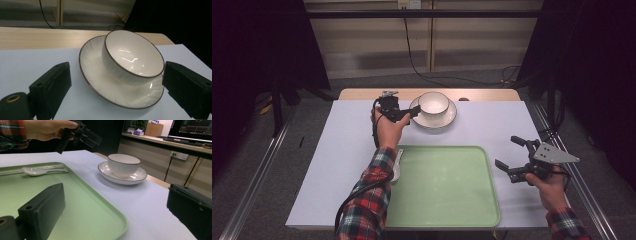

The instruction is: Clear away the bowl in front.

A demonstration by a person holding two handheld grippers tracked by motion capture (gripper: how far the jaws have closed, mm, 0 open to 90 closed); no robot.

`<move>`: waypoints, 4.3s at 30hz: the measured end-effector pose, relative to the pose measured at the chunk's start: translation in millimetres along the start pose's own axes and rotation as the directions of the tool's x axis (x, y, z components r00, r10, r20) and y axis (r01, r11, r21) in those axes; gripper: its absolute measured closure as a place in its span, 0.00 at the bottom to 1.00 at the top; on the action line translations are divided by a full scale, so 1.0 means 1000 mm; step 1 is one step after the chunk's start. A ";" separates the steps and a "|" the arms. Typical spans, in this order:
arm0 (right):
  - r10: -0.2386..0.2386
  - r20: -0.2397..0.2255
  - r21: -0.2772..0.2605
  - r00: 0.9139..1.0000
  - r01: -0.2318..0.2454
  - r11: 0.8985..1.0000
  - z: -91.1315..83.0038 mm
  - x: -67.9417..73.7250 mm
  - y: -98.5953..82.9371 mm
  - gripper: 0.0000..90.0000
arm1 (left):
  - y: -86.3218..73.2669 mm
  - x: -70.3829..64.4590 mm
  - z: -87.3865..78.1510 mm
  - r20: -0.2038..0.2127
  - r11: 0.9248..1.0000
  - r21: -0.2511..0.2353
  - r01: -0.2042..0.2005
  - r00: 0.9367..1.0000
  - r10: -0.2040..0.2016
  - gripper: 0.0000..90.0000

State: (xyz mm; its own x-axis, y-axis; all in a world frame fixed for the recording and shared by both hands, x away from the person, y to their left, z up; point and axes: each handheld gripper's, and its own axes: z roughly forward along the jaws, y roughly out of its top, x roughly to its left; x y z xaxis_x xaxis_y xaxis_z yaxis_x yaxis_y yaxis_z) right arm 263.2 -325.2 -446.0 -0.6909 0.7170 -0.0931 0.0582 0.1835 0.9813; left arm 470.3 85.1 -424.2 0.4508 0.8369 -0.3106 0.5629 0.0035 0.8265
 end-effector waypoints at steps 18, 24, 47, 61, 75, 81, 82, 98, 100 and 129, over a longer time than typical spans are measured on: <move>0.005 0.001 -0.008 1.000 -0.005 1.000 0.000 -0.001 0.000 0.01 | 0.014 0.002 0.030 -0.039 0.999 -0.033 0.036 0.999 -0.038 0.02; 0.005 0.003 -0.007 1.000 -0.005 1.000 0.000 -0.001 0.000 0.01 | 0.012 0.001 0.042 -0.044 0.999 -0.018 0.044 0.998 -0.044 0.03; 0.013 -0.001 -0.017 1.000 -0.013 1.000 0.000 -0.003 0.000 0.01 | 0.001 0.004 0.077 -0.087 0.998 0.037 0.059 0.995 -0.056 0.35; 0.006 -0.002 -0.012 1.000 -0.006 1.000 0.000 -0.003 0.000 0.01 | -0.005 0.002 0.089 -0.098 0.994 0.057 0.097 0.991 -0.091 0.52; 0.010 -0.004 -0.017 1.000 -0.010 1.000 -0.001 -0.003 0.000 0.01 | -0.004 -0.005 0.099 -0.098 0.988 0.067 0.141 0.986 -0.134 0.77; 0.010 -0.001 -0.017 1.000 -0.010 1.000 0.000 -0.003 0.000 0.01 | 0.003 -0.007 0.101 -0.118 0.987 0.104 0.126 0.986 -0.114 0.85; 0.014 0.000 -0.019 1.000 -0.014 1.000 0.000 -0.003 0.000 0.01 | 0.003 -0.007 0.102 -0.118 0.986 0.099 0.131 0.986 -0.119 0.86; 0.005 -0.001 -0.017 1.000 -0.005 1.000 -0.001 -0.004 0.000 0.01 | 0.008 -0.004 0.099 -0.105 0.987 0.115 0.112 0.989 -0.100 0.91; 0.013 0.004 -0.020 1.000 -0.013 1.000 -0.001 -0.004 0.000 0.01 | 0.008 -0.003 0.098 -0.098 0.986 0.122 0.113 0.990 -0.101 0.91; 0.010 0.006 -0.022 1.000 -0.010 1.000 -0.001 -0.004 0.000 0.01 | 0.023 0.002 0.019 -0.021 0.988 0.139 0.061 0.998 -0.059 0.91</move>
State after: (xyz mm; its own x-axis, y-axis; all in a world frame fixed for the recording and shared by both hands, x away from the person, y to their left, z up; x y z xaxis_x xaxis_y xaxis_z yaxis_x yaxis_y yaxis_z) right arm 265.2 -328.2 -445.4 -0.6862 0.7225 -0.0846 0.0492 0.1621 0.9856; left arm 497.4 76.3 -415.2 0.4025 0.8464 -0.3487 0.6801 -0.0214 0.7328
